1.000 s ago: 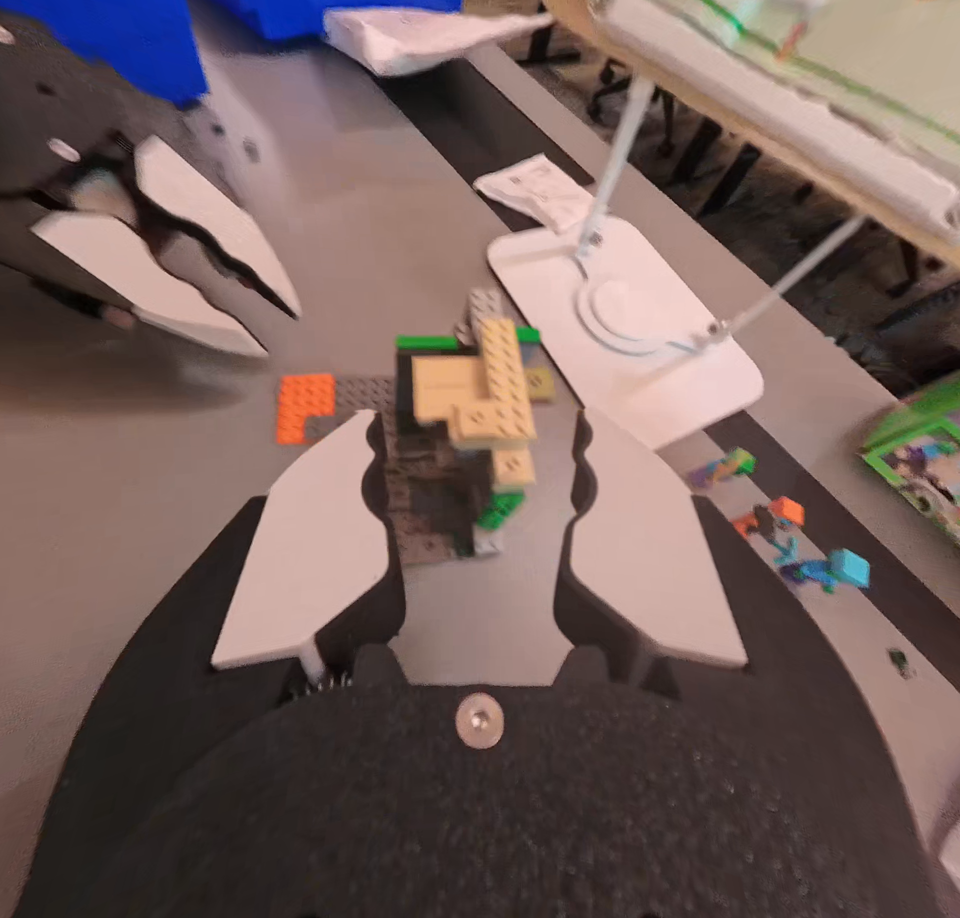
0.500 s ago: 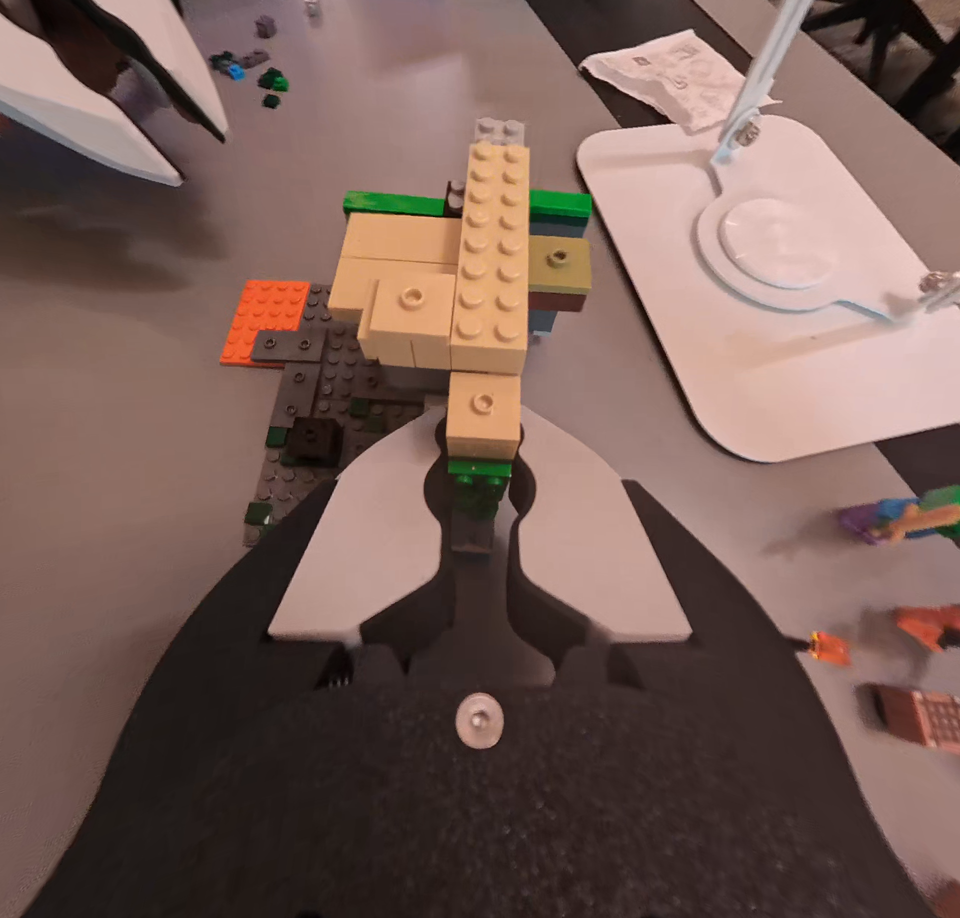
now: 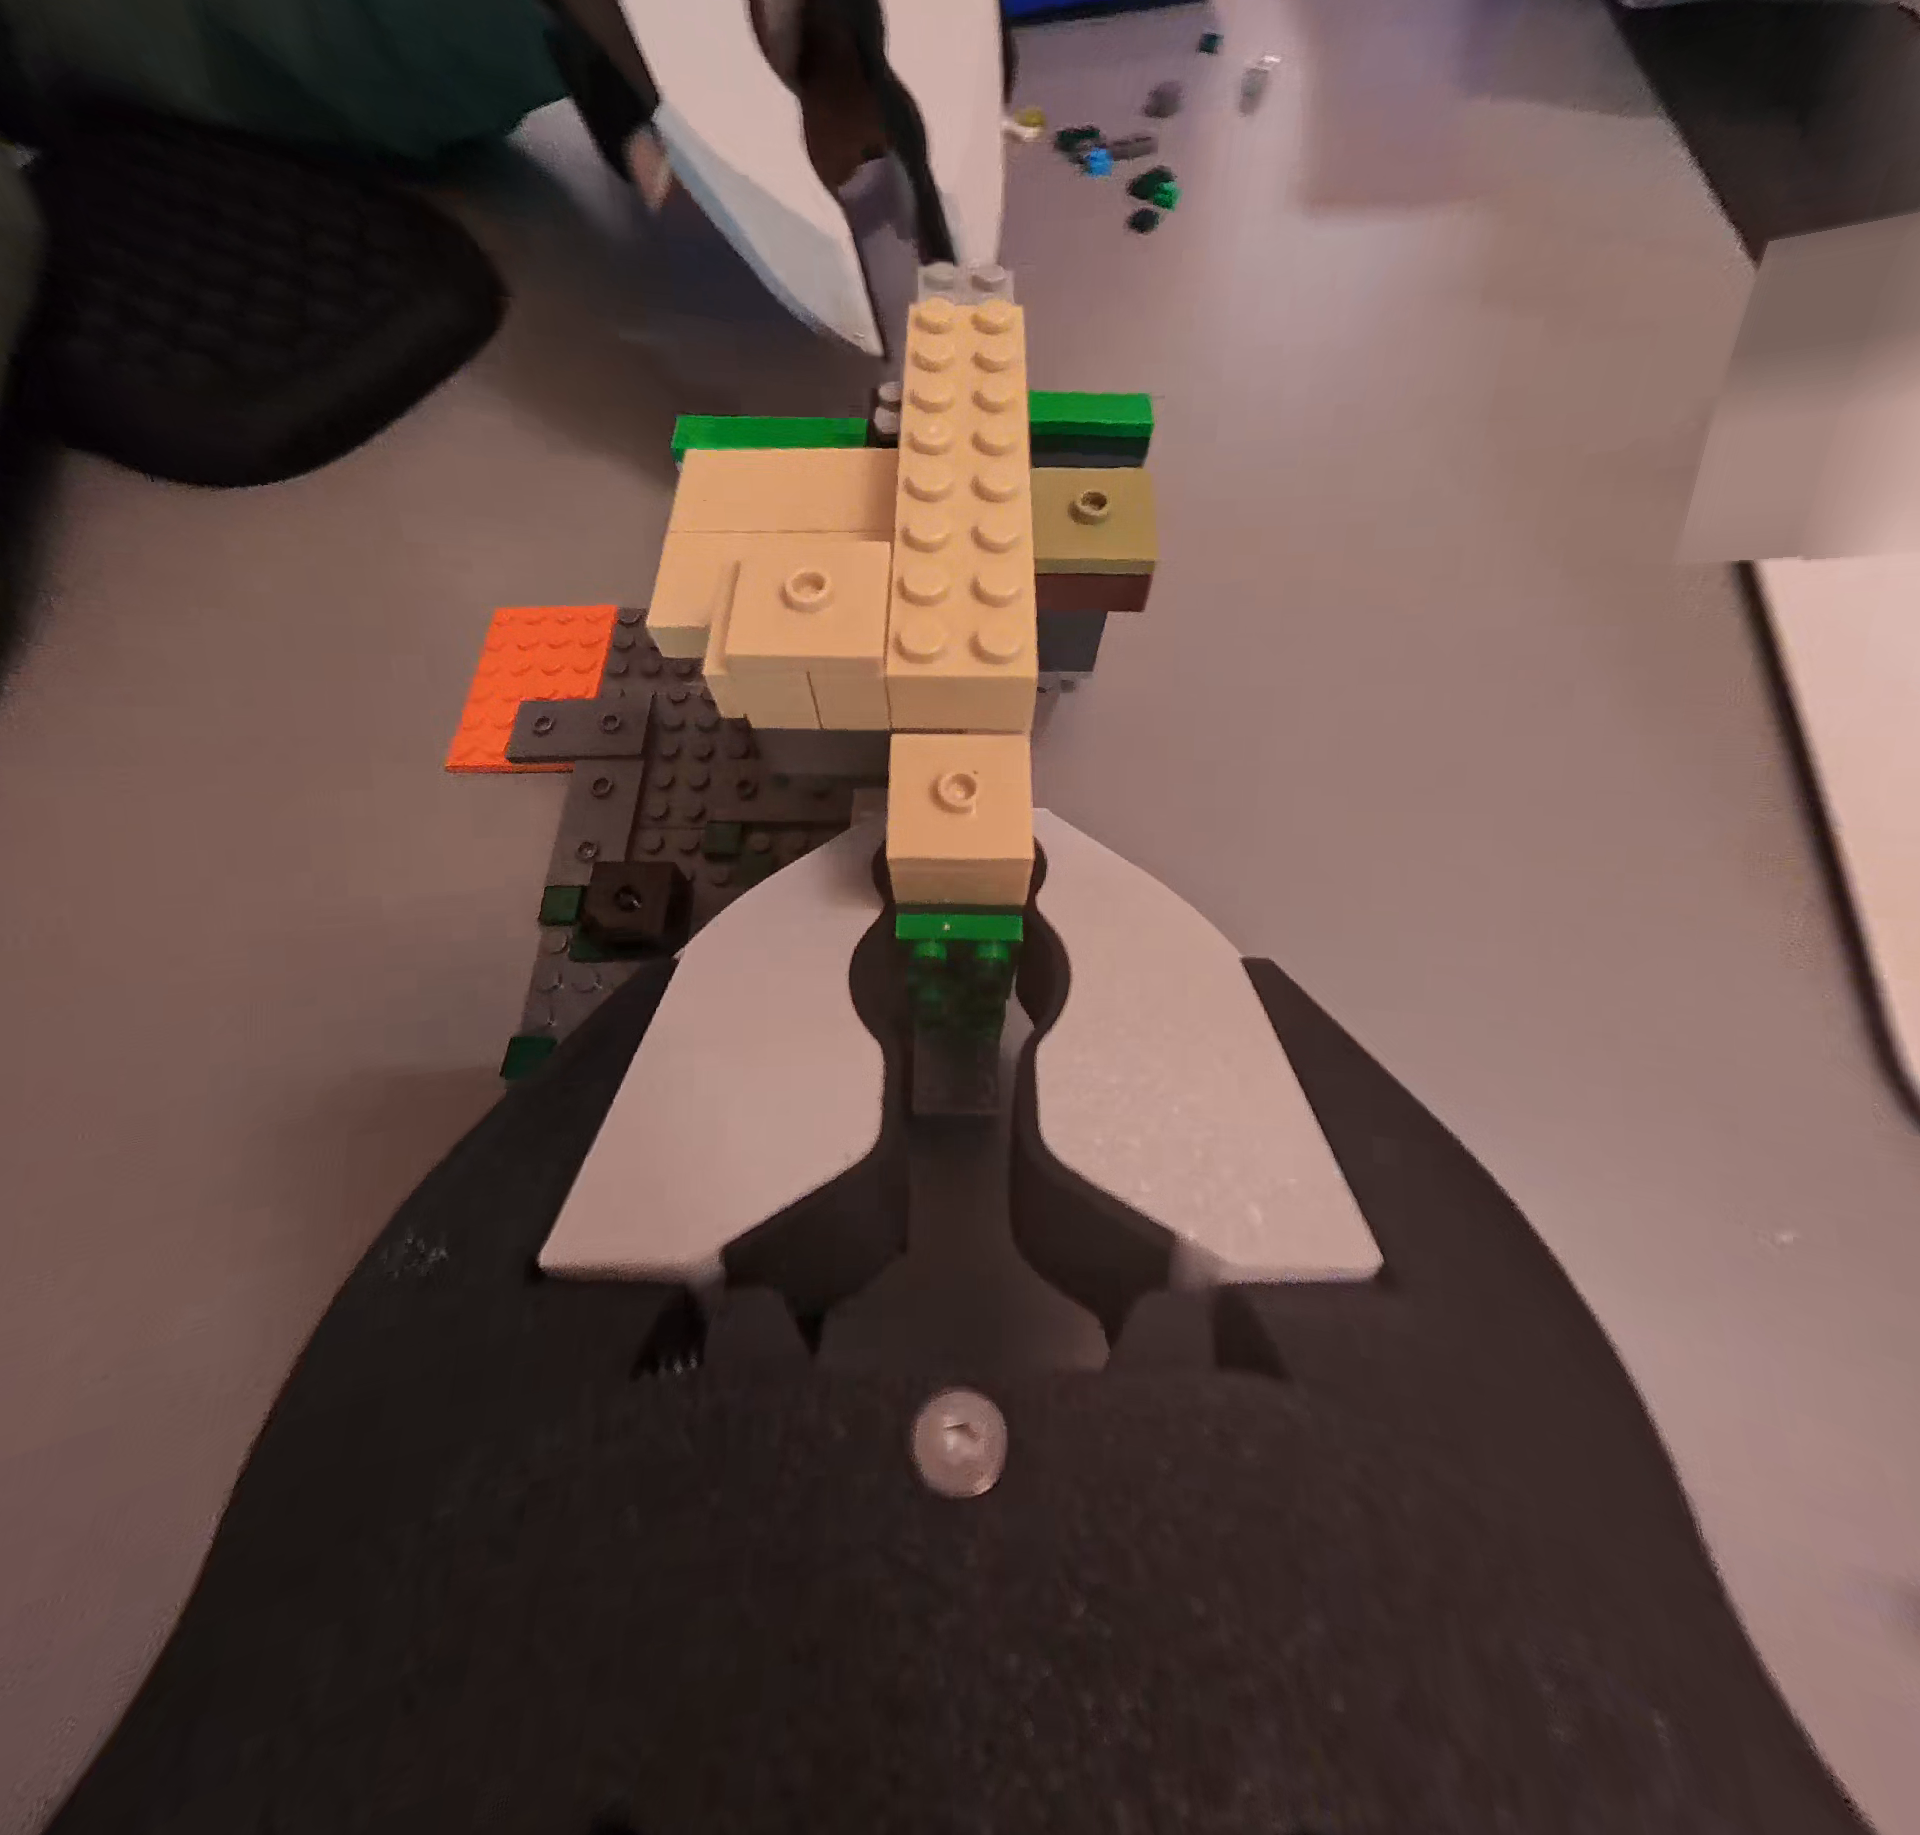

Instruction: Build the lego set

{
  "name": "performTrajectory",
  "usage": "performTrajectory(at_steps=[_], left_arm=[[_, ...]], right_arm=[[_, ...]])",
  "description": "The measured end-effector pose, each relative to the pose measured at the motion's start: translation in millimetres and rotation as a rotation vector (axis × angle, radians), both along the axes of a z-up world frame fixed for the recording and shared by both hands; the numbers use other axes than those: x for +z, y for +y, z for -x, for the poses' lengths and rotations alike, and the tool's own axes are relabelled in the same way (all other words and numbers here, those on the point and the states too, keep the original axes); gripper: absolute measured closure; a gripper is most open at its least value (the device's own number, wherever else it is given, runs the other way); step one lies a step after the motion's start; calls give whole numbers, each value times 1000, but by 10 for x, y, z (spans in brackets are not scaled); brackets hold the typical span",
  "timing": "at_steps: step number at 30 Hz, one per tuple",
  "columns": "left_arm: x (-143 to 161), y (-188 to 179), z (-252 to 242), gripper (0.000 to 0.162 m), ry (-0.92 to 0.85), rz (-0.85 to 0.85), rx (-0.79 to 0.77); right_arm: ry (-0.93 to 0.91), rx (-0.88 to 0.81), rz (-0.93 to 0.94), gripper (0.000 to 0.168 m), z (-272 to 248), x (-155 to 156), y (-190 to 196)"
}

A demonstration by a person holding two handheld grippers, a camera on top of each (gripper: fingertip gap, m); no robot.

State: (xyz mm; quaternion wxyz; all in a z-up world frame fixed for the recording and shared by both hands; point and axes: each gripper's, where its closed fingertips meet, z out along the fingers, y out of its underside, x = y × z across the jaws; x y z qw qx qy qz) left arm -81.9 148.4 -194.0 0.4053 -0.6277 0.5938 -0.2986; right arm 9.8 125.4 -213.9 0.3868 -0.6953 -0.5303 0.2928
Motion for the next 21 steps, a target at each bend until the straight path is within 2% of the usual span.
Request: performTrajectory(at_steps=[4, 9, 14, 17, 21], left_arm=[[9, -325, -58, 148, 16, -6, -90], [-46, -712, -63, 149, 52, -31, -182], [-157, -1006, -50, 150, 94, -25, -240], [-237, -1143, -66, 150, 131, -35, -286], [-313, -1389, -83, 145, 185, -2, -405]], right_arm=[[10, 56, -1, 151, 25, 2, -246], [28, 36, -26, 150, 17, 35, -338], [35, -58, -36, 133, -212, 268, -436], [-22, -106, -71, 139, -309, 364, -640], [-95, -118, -78, 144, -194, 357, -1025]])
